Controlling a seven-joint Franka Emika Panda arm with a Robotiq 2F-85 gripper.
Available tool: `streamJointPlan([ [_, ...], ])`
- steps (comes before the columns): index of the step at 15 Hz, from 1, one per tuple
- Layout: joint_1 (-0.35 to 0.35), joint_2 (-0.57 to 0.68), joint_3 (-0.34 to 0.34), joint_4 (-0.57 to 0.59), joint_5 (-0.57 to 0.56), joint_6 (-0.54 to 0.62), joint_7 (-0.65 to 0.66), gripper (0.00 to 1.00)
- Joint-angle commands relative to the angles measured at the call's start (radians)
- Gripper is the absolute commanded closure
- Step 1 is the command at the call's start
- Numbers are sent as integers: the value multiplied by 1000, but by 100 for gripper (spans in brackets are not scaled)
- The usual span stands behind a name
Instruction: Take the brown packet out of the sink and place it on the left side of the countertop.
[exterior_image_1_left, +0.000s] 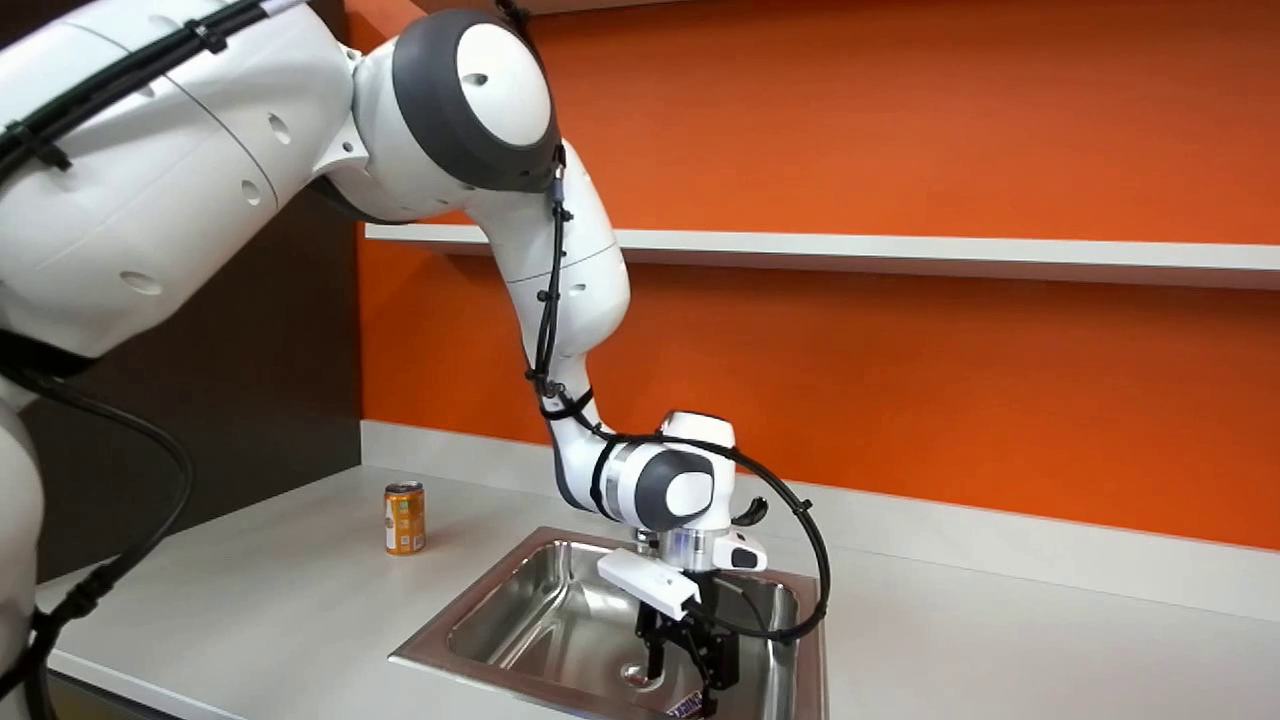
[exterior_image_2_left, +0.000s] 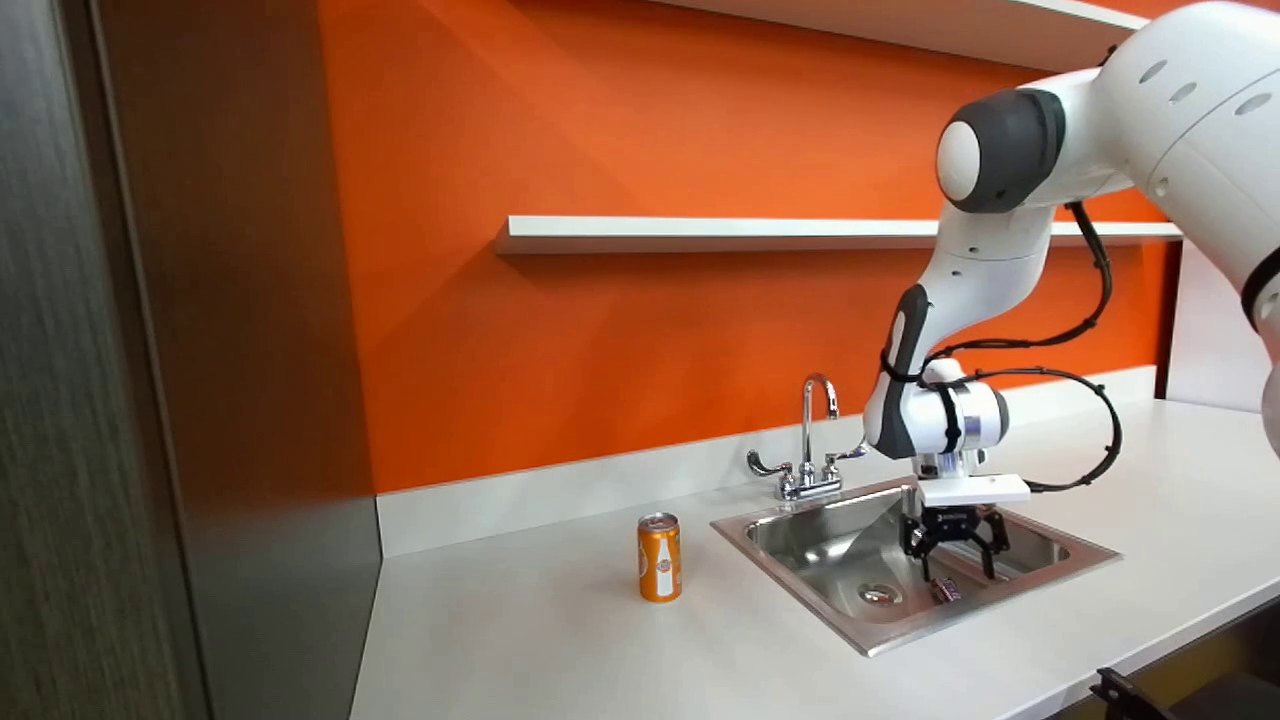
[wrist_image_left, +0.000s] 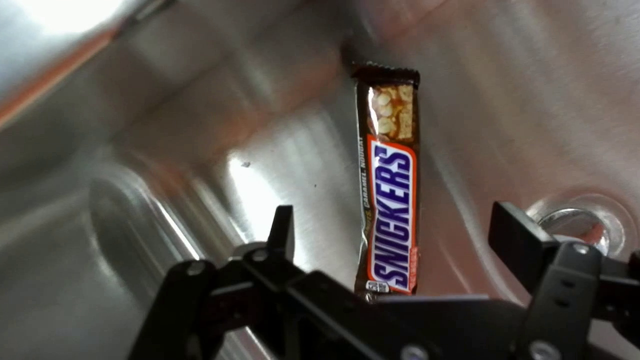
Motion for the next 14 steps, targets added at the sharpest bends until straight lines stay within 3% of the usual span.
streamJointPlan([
  [1,-12,21,10,26,-20,-11,29,0],
  [14,-5,46,-1,28,-24,-8,49,0],
])
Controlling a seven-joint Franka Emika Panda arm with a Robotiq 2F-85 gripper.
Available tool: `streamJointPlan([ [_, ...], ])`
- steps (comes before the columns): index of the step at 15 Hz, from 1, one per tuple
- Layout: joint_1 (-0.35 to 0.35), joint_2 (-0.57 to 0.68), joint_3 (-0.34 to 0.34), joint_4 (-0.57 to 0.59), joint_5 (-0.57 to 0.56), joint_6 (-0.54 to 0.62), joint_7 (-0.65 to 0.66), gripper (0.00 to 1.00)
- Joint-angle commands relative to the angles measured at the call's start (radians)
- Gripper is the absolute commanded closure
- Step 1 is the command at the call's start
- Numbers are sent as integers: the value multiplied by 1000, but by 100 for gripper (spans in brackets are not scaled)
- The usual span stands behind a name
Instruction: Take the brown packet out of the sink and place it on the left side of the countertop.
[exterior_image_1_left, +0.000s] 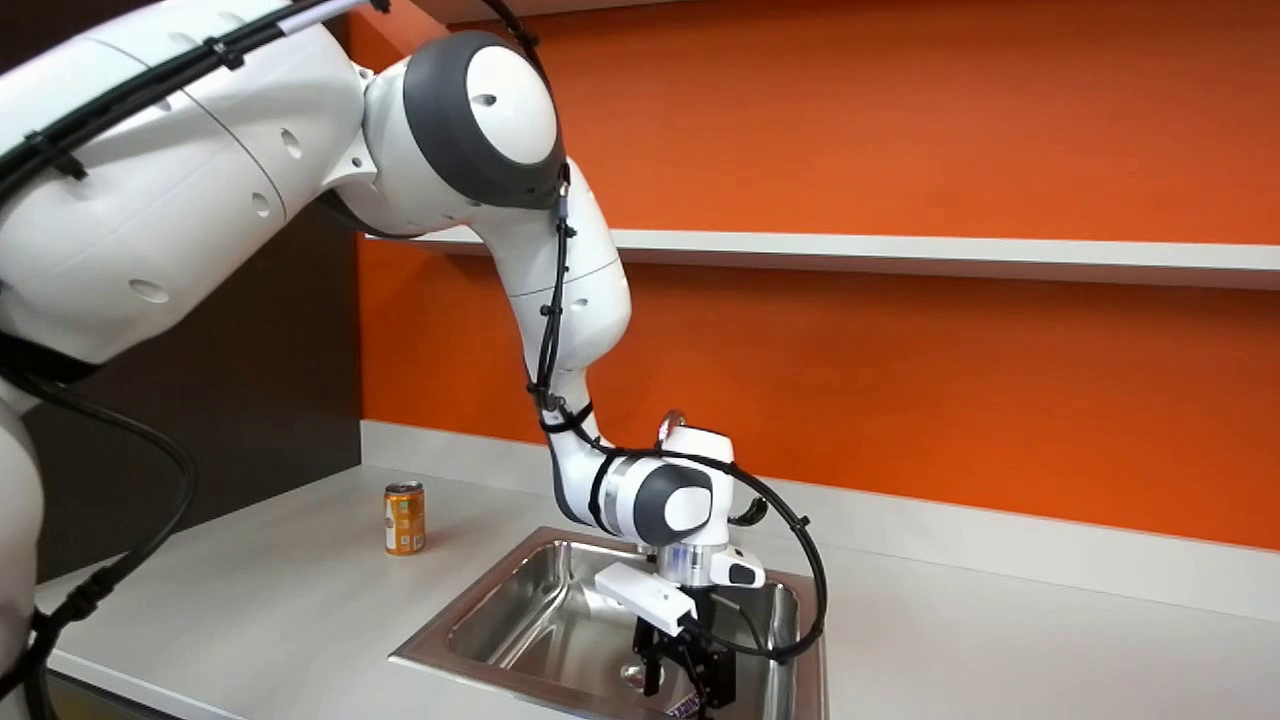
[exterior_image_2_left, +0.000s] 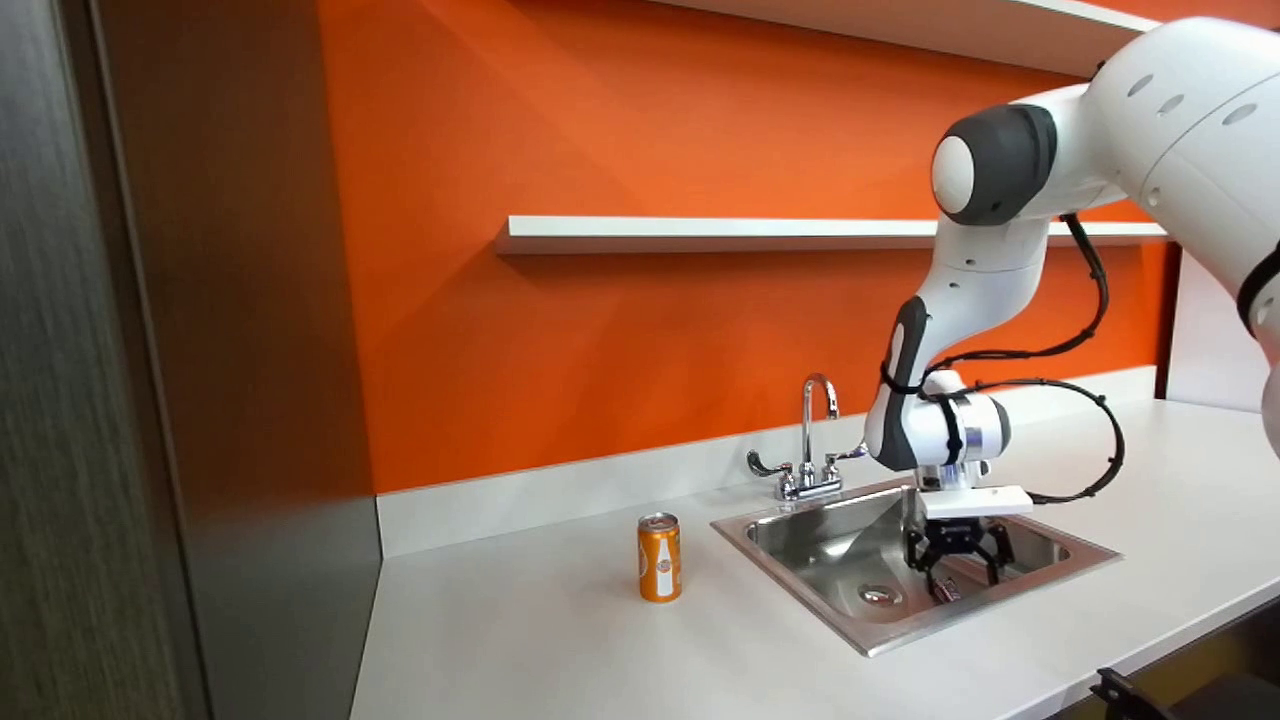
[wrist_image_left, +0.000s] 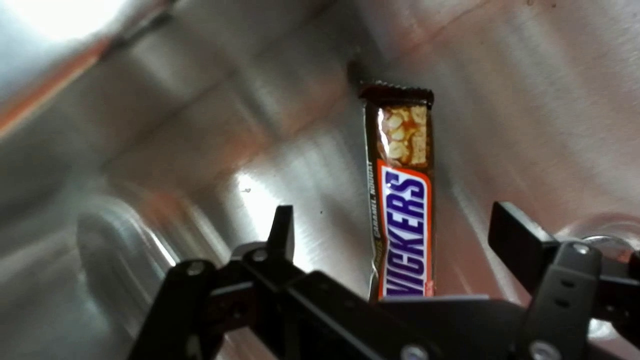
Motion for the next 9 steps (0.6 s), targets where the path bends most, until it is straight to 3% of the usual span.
streamJointPlan([
  [1,-5,10,-2,19,-24,-7,36,0],
  [9,-5,21,-4,26,-23,-9,47,0],
])
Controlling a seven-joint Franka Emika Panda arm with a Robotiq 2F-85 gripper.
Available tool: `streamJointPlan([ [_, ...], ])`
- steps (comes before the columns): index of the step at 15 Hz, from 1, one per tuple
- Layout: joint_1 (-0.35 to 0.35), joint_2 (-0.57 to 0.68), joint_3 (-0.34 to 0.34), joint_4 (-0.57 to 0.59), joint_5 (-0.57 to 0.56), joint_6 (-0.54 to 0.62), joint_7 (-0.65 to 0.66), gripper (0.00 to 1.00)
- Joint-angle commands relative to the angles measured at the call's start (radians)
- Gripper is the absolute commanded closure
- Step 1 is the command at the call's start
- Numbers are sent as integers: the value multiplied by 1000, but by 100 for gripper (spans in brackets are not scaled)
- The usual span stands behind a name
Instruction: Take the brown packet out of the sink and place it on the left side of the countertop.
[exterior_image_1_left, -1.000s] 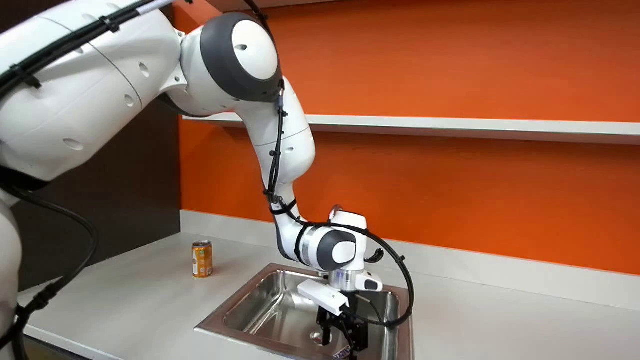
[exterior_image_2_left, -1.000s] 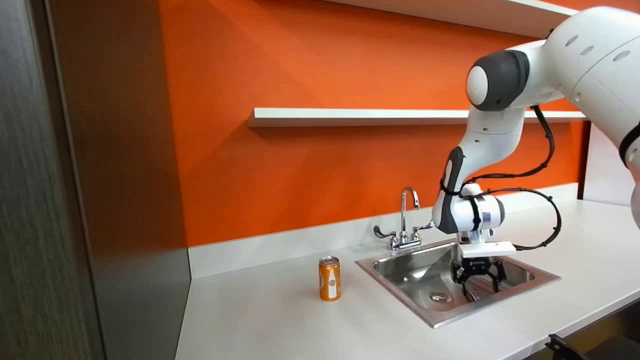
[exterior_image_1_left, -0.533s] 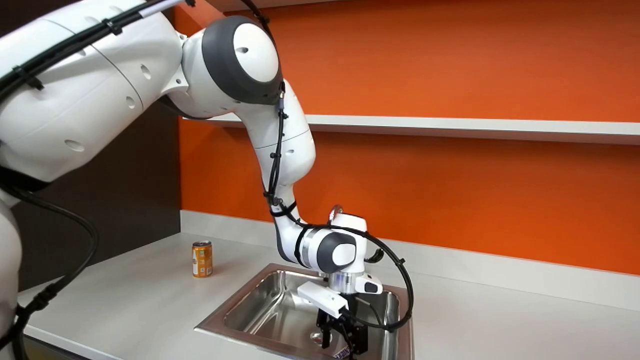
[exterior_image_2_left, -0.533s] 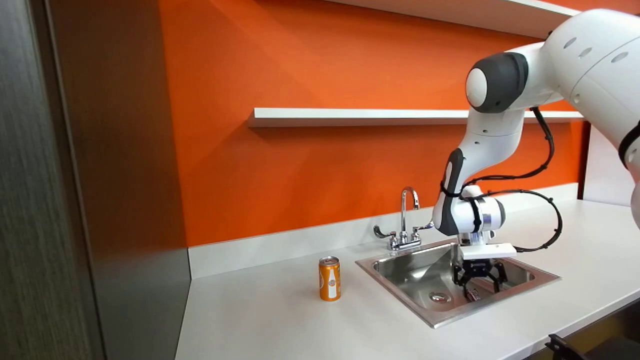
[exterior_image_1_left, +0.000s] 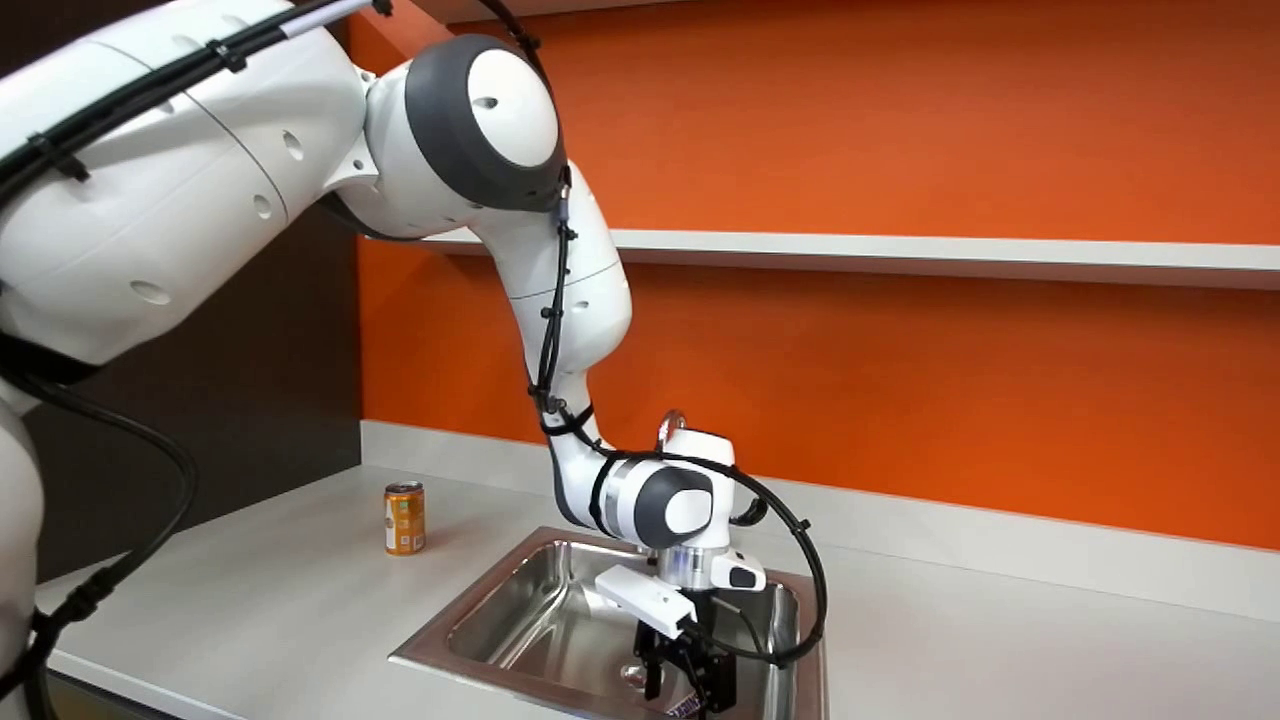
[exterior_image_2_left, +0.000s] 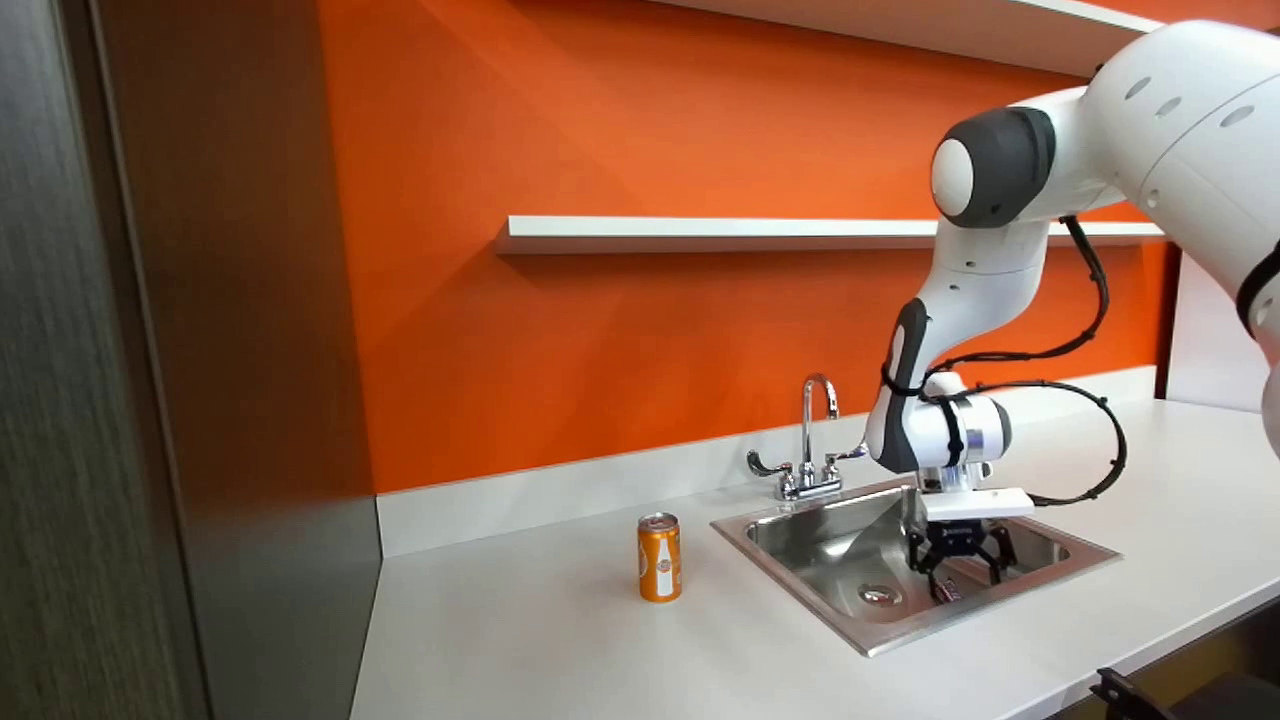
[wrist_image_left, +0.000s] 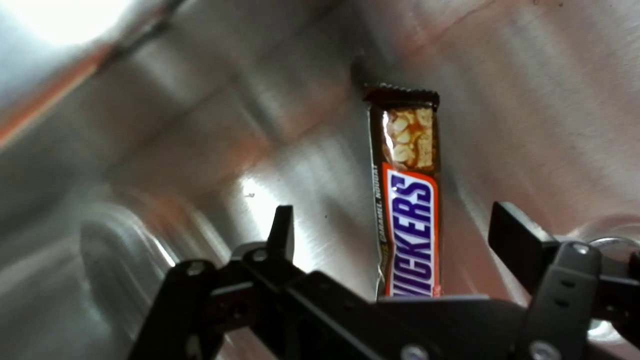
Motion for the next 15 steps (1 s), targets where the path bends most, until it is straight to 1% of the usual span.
streamJointPlan([
  [1,-5,16,0,26,-23,-10,36,0],
  [7,-5,28,-1,37,-23,-13,40,0],
  [8,-5,28,-1,38,-23,-13,40,7],
  [9,-6,29,-1,39,-23,-14,39,26],
  [12,-7,31,-1,43,-23,-15,38,51],
  [15,-8,33,0,46,-22,-15,36,73],
])
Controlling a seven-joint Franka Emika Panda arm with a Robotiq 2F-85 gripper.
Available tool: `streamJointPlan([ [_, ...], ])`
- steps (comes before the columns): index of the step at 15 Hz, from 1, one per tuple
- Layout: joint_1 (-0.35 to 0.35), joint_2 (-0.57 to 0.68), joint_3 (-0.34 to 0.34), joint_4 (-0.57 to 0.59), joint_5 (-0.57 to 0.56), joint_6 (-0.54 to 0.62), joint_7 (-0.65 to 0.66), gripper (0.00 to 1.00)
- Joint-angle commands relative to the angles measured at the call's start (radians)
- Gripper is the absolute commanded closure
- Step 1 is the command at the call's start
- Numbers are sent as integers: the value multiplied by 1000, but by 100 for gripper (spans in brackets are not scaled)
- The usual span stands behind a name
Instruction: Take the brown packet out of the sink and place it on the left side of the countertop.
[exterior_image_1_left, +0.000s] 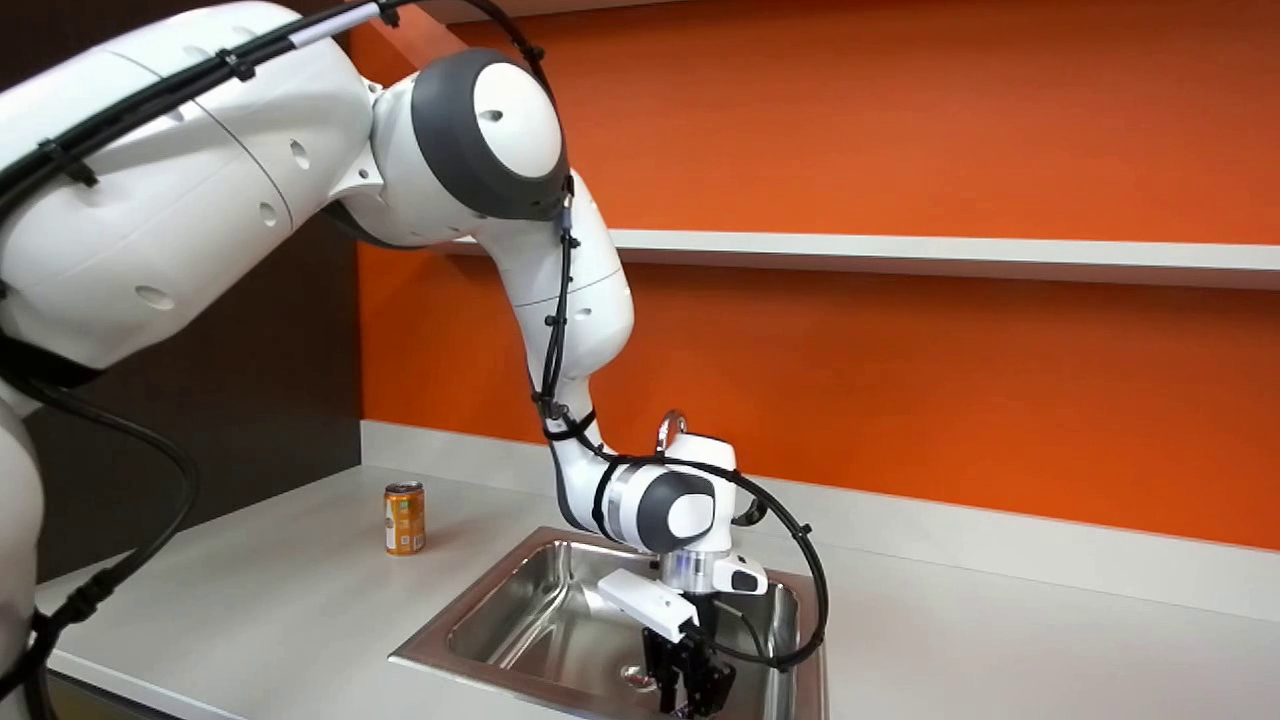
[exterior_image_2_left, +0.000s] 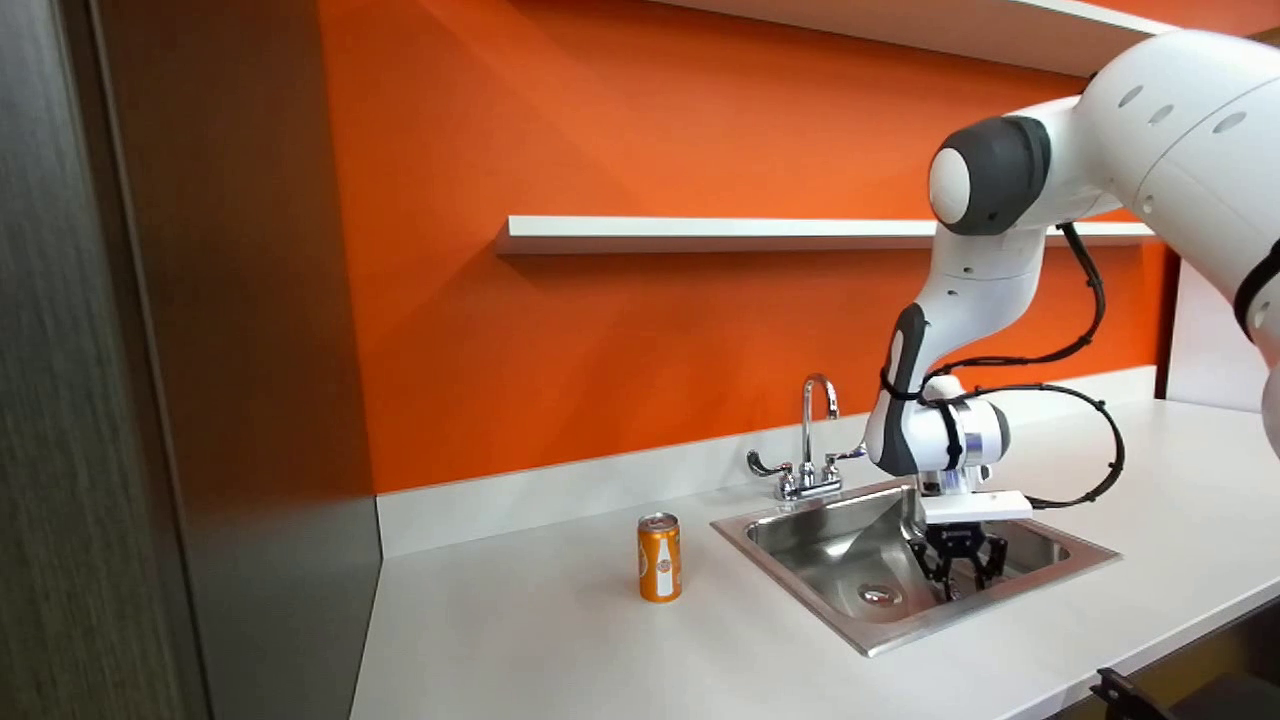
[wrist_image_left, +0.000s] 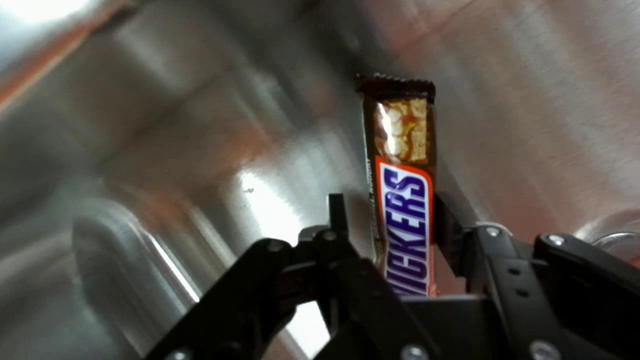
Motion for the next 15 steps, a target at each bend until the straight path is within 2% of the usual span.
streamJointPlan([
  [1,-9,13,2,25,-22,-15,28,82],
  [3,-9,18,3,29,-22,-17,28,98],
  [5,-10,20,3,31,-22,-17,28,94],
  [8,-9,14,3,28,-22,-18,25,95],
  [15,12,-88,-9,-25,-37,-39,28,95],
])
